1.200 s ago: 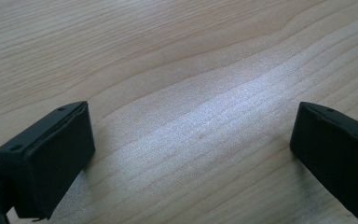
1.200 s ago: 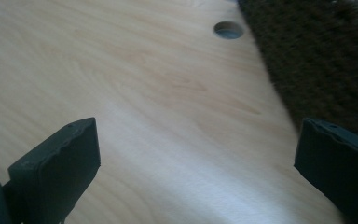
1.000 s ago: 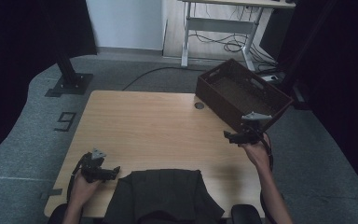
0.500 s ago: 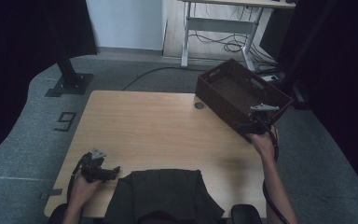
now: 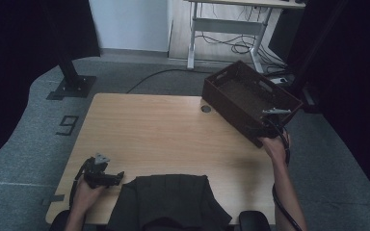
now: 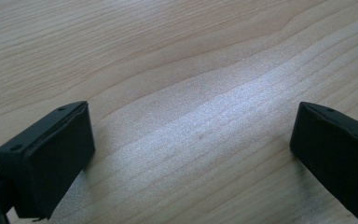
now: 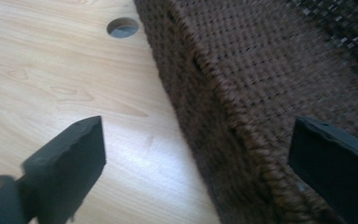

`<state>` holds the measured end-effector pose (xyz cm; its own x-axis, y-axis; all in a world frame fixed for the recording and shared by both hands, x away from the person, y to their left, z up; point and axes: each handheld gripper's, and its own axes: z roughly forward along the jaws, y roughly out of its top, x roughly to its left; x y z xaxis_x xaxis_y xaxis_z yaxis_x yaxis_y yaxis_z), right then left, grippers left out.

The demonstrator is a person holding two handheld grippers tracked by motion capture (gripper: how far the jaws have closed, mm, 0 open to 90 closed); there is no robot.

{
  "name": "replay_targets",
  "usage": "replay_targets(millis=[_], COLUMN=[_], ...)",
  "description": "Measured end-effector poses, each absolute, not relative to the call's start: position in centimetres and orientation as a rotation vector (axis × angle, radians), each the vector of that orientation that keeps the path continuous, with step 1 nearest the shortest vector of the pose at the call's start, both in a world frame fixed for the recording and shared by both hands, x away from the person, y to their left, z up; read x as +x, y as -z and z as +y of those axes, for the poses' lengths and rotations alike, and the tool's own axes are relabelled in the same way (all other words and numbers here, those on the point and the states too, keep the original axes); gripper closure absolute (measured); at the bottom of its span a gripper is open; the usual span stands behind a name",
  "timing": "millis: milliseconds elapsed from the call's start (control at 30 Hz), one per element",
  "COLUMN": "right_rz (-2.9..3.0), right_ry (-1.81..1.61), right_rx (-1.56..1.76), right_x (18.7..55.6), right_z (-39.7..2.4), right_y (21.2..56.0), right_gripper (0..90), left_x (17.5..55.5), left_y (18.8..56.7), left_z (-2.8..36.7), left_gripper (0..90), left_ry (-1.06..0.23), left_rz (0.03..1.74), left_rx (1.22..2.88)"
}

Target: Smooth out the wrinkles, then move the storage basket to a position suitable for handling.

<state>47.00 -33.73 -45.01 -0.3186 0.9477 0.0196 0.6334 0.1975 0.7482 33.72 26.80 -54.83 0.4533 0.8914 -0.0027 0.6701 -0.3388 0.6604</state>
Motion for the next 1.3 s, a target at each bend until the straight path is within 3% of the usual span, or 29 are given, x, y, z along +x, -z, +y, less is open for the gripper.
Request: replay_targets(millis=[400,600,700,900,1133,1167,1200,1233,1267,1300], right_rz=[2.058,2.121,2.126,2.120,2.088,2.080,2.080,2.086,2.086,2.097], right_ry=[-1.009,-1.076,-1.056,-1.079,-1.006,-1.024,-1.024,-1.043,-1.043,-1.048], right_rx=[1.504,1.475,1.470,1.468,1.502,1.523,1.523,1.539,1.539,1.534], right_x=[46.5,46.3,46.2,45.8,45.6,45.5,45.5,45.4,45.4,45.3], right_z=[-33.2,-32.5,-32.2,-32.3,-32.1,-32.3,-32.3,-32.4,-32.4,-32.3], right_y=[44.9,45.0,45.0,44.8,44.9,44.9,44.9,44.8,44.8,44.9], right_gripper=[11.4,3.8,6.3,33.0,51.0,61.2,61.2,70.1,70.1,76.6], left_x=[33.7,33.7,33.7,33.7,33.7,33.7,33.7,33.7,33.7,33.7], left_y=[54.8,54.8,54.8,54.8,54.8,54.8,54.8,54.8,54.8,54.8], left_z=[26.8,26.8,26.8,26.8,26.8,26.8,26.8,26.8,26.8,26.8], left_gripper=[0.0,0.0,0.0,0.0,0.0,0.0,0.0,0.0,0.0,0.0], left_ry=[-0.487,-0.487,-0.487,-0.486,-0.486,-0.487,-0.487,-0.487,-0.487,-0.487], left_rz=[1.299,1.299,1.299,1.299,1.300,1.299,1.299,1.300,1.300,1.299], left_rx=[2.115,2.115,2.115,2.115,2.115,2.115,2.115,2.115,2.115,2.115])
